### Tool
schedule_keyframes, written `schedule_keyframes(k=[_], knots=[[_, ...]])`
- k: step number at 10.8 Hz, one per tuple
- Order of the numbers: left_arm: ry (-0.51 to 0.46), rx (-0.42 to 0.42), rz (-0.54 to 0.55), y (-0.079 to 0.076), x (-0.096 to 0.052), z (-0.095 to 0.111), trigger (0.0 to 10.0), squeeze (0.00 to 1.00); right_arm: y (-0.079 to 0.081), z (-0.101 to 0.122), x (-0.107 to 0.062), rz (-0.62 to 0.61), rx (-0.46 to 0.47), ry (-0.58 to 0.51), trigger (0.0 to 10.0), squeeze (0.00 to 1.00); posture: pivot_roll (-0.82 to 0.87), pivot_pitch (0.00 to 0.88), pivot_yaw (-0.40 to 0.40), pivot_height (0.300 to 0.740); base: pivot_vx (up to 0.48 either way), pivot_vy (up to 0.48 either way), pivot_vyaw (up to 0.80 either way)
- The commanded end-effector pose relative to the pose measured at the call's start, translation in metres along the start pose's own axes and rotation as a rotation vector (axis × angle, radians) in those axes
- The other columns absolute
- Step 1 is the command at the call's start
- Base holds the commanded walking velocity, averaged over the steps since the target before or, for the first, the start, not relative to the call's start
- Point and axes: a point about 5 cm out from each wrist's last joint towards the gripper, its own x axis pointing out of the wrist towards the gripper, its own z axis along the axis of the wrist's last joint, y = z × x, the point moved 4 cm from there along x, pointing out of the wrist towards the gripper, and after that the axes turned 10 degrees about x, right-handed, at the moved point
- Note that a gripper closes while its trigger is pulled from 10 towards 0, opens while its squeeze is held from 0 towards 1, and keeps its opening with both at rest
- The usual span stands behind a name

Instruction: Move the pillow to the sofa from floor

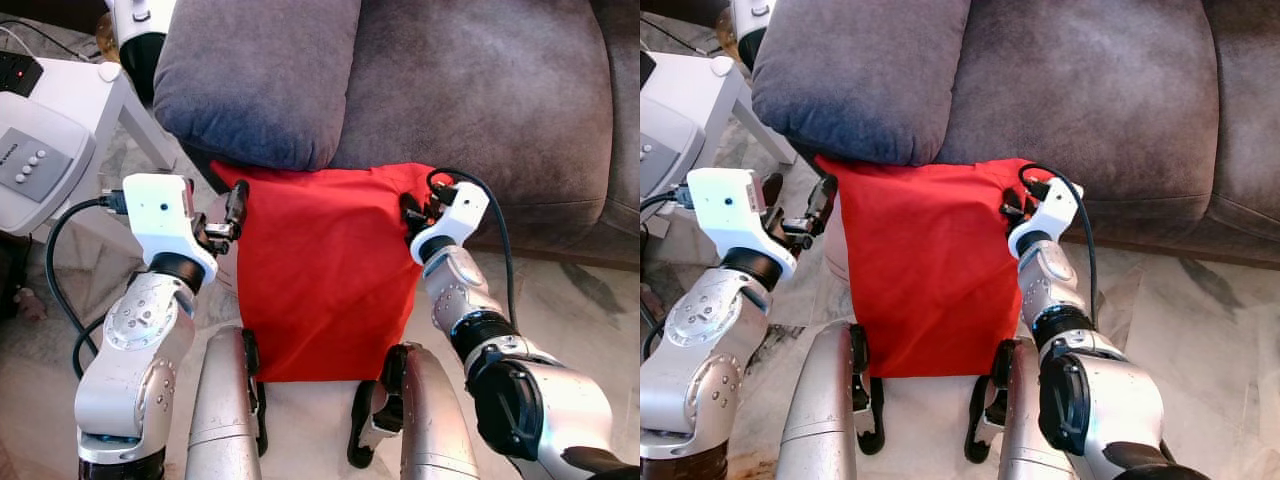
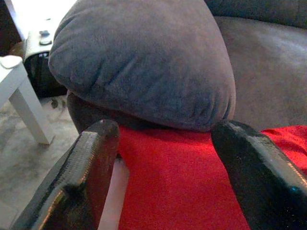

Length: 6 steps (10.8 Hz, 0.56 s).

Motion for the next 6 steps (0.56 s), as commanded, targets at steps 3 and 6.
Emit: schedule_keyframes(k=[3,6], knots=[[-0.019,-0.015,0.026,0.004,0.004,0.0,10.0,0.0,-0.001,-0.015,-0.003,-0.007,0.025,0.035,0.0,0.0,0.25,0.458,-0.035,0.578,0.0,0.0,0.0],[-0.047,-0.03,0.071,0.014,0.014,0.0,10.0,0.0,0.02,0.002,0.004,0.065,0.064,-0.03,0.0,0.0,0.24,0.364,-0.048,0.578,0.0,0.0,0.0]])
